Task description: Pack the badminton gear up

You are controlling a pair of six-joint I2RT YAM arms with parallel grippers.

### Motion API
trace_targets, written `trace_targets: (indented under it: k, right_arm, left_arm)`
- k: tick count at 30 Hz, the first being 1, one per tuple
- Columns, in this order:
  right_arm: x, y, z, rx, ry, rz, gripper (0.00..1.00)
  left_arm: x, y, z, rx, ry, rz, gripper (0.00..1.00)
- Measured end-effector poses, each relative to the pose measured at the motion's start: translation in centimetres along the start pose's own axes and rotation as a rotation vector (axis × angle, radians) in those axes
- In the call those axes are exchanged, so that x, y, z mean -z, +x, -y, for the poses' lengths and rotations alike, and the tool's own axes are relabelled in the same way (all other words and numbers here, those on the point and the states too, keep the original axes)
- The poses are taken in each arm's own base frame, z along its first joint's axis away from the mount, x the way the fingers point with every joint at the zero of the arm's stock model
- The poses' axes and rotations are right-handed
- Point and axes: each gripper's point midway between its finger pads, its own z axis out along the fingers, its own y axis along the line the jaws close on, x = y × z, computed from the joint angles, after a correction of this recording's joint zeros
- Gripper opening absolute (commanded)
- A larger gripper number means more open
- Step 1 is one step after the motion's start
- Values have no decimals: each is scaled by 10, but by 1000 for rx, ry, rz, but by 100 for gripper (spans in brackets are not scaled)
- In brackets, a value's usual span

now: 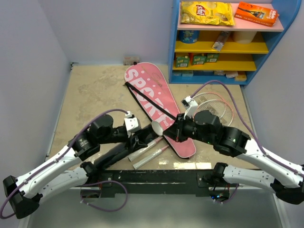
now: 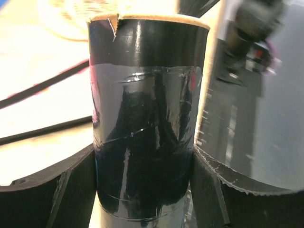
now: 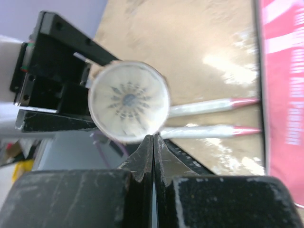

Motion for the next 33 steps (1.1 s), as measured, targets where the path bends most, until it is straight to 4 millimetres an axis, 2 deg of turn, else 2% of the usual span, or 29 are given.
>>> trace_targets:
  k: [4, 8, 13, 17, 23, 27, 33]
  right_arm:
    - [23, -30, 19, 20, 161, 101, 0]
    - [55, -61, 30, 28, 258, 231, 0]
    - [82, -70, 41, 35, 293, 300, 0]
    - [83, -60, 49, 40, 301, 287, 0]
    - [63, -23, 65, 54, 310, 166, 0]
    - [54, -6, 68, 44, 285, 112, 0]
    - [40, 9, 61, 26, 220, 66, 0]
  left_arm:
    - [-2, -11, -23, -3, -113, 2, 22]
    - [-3, -26, -51, -5, -248, -21, 22]
    - [-3, -48, -105, -5, -458, -71, 22]
    - [24, -53, -182, 54, -690, -107, 23]
    - [67, -38, -284, 153, -970, -207, 24]
    - [101, -10, -342, 225, -1151, -301, 24]
    - [148, 19, -406, 288, -1365, -416, 24]
